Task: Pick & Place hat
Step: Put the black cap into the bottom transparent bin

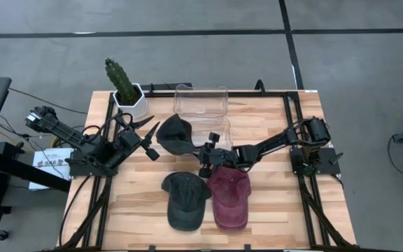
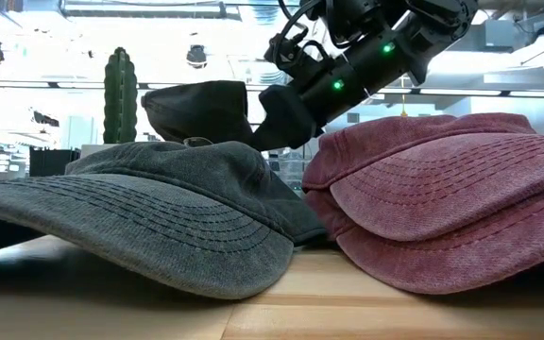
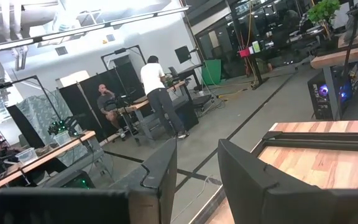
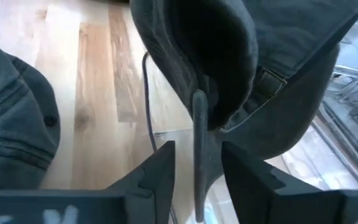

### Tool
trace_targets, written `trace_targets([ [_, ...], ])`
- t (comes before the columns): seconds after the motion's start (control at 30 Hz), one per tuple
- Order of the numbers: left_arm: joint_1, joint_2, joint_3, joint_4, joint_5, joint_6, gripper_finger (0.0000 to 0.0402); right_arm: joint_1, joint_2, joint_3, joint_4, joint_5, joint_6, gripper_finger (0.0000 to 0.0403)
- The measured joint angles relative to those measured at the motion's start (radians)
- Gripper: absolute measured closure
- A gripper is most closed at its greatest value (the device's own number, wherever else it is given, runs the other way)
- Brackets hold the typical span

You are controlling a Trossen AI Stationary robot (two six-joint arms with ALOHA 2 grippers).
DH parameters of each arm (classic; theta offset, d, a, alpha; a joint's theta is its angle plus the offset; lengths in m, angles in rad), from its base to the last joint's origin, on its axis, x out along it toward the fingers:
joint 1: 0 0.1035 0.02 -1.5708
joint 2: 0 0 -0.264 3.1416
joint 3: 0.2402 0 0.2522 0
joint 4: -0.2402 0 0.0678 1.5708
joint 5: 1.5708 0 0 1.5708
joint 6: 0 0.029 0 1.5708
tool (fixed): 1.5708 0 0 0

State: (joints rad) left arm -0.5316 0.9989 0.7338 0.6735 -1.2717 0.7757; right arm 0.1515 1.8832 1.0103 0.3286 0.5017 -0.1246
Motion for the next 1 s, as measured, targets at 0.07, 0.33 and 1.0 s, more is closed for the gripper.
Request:
trace_targets([
  [0.07, 0.0, 0.0, 0.0, 0.0, 0.0, 0.0, 0.0287, 0.008, 0.0, 0.0, -0.004, 0.002, 0.0, 0.0258],
  [0.33, 0.0, 0.0, 0.0, 0.0, 0.0, 0.0, 0.0287, 0.058, -0.061, -0.001, -0.089, 0.087, -0.007, 0.0208],
  [1.0, -0.257, 0.112, -0.125, -0.011, -0.011, -0.092, 0.0287, 0.336, -0.487, -0.124, -0.381, 0.291, 0.283, 0.0191],
])
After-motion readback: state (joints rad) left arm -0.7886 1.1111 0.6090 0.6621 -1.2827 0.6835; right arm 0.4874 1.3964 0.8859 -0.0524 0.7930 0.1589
